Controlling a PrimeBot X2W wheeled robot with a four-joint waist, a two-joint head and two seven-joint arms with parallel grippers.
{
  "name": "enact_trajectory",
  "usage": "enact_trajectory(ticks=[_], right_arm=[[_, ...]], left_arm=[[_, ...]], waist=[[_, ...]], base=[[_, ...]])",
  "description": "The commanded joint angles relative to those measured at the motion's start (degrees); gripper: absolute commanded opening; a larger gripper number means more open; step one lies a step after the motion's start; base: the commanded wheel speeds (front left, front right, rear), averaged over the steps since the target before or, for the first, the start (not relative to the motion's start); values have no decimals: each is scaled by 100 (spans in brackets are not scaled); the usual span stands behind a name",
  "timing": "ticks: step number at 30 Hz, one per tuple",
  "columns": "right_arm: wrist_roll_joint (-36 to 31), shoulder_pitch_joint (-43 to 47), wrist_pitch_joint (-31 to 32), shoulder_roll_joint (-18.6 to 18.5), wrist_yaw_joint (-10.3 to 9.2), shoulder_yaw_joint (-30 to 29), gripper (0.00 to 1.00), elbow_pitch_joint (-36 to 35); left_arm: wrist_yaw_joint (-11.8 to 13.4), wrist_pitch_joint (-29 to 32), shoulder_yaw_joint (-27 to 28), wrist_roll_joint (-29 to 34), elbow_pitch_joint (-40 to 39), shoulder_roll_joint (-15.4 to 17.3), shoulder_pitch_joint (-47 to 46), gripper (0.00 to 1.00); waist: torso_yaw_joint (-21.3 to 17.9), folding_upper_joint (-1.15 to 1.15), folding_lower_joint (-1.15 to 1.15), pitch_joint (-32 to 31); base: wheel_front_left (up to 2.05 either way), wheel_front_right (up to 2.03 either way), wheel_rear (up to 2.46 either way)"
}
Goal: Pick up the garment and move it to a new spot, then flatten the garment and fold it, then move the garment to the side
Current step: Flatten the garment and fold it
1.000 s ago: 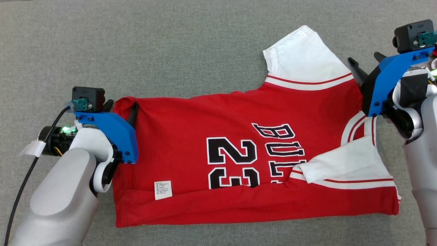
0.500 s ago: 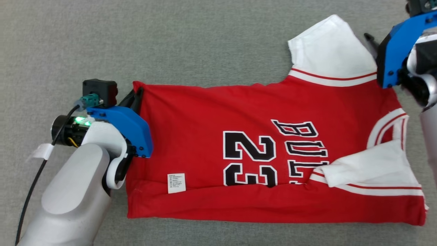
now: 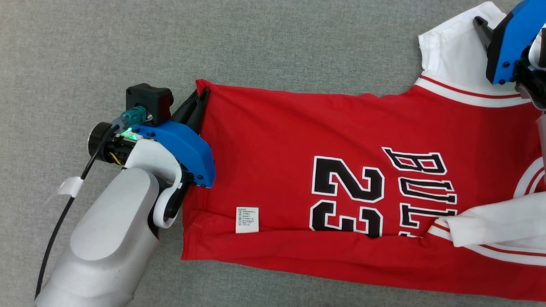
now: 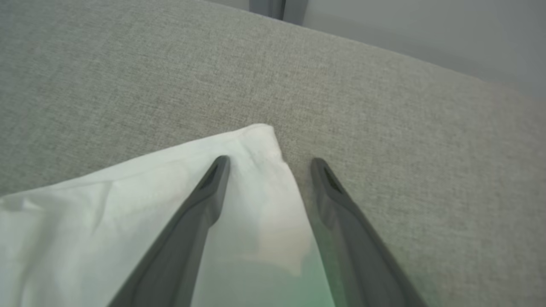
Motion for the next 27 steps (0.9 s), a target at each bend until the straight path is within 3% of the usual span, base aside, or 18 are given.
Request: enact_trajectory(ticks=[1,3,4,8,12,17,27], right_arm=[[32,-59,84,-9,3,50,100,113],[86,-88,184,-27,3,129,29,210],[140,-92,242,-26,3,178,0,244],[169,-161,-47,-156,1,92,0,173],[239,-83,-541,-83,1,-106,0,150],[375,113,-1043,-11,1,-267,0,125],[1342,1155,-1294,-79,2,399,0,-531]], left_arm=[[-16,-3,-17,-20,120,38,46,0],[-29,-49,-23,-39,141,22,45,0],[-43,-54,-20,-50,164,20,54,0],[30,-340,83,-10,211,17,26,0],[132,-897,177,170,310,73,-47,0],[130,-1079,214,148,481,160,51,0],[-66,-1268,80,68,468,367,663,0]], waist=[[32,-1,0,14],[45,-1,0,10],[44,-1,0,3],[6,-1,0,-41],[-105,-1,0,-190],[-298,-1,0,-448],[-662,-1,0,-1151]], base=[[0,0,0],[0,0,0],[0,0,0],[0,0,0],[0,0,0],[0,0,0],[0,0,0]])
